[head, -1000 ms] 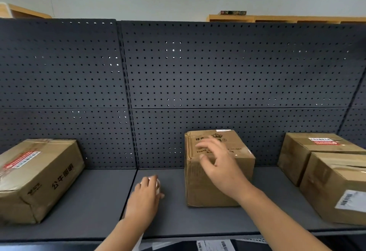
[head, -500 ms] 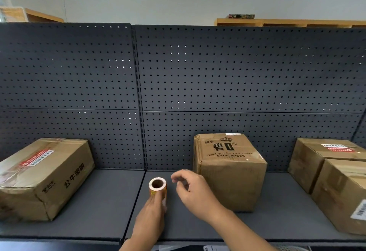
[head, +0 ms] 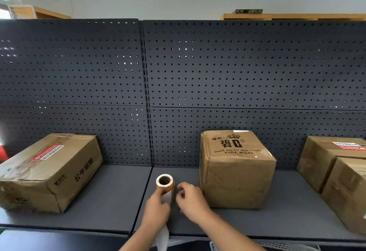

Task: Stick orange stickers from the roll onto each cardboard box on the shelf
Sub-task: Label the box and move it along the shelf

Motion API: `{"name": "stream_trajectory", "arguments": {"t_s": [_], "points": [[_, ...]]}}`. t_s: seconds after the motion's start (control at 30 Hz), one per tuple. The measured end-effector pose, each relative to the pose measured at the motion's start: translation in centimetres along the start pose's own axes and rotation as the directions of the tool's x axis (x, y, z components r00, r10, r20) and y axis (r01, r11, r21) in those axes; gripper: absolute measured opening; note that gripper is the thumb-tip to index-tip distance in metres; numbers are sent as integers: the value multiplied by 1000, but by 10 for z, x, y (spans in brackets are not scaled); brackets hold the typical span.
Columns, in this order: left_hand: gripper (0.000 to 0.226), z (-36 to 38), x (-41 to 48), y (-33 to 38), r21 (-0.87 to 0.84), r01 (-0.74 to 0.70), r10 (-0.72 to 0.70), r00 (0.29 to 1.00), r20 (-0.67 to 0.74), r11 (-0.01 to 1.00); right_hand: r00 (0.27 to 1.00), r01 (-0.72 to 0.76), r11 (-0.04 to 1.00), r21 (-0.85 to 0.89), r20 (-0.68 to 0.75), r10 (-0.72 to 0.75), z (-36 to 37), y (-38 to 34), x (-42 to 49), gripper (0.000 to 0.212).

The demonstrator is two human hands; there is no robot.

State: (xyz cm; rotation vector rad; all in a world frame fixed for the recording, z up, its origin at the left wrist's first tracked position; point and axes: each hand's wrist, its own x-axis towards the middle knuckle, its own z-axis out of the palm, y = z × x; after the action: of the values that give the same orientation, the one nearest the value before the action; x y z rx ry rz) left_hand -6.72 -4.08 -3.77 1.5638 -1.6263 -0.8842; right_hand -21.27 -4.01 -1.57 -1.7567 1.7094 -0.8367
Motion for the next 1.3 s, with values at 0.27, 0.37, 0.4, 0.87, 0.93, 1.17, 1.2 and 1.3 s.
{"name": "stream_trajectory", "arguments": {"t_s": [0.27, 0.37, 0.4, 0.87, 0.93, 1.17, 1.2, 1.3], "points": [[20, 1, 0, -2, -163, -79, 75, 997, -32, 983, 998, 60, 998, 35, 13, -60, 12, 2, 1, 18], [19, -1, 1, 0, -116, -99, 94, 994, -52, 988, 997, 75, 996, 45, -9, -74, 11, 7, 3, 14], [18, -1, 1, 1, -105, -99, 93, 994, -57, 990, 997, 79, 995, 56, -8, -79, 11, 8, 3, 14], [19, 2, 2, 2, -112, -52, 45, 997, -68, 992, 999, 34, 987, 160, -25, -31, 9, 6, 3, 22], [18, 2, 1, 3, -131, -47, 37, 996, -83, 990, 1000, 28, 981, 193, -14, -26, 10, 6, 4, 20], [28, -2, 1, 6, -187, -40, 24, 996, -89, 982, 1000, -22, 966, 259, 13, 19, 10, 9, 5, 17], [28, -2, 1, 6, -185, -41, 26, 996, -86, 982, 999, -31, 963, 266, 13, 29, 11, 9, 5, 17], [27, -2, -1, 6, -175, -54, 37, 994, -100, 983, 998, -57, 948, 312, 24, 52, 13, 11, 7, 17]]}}
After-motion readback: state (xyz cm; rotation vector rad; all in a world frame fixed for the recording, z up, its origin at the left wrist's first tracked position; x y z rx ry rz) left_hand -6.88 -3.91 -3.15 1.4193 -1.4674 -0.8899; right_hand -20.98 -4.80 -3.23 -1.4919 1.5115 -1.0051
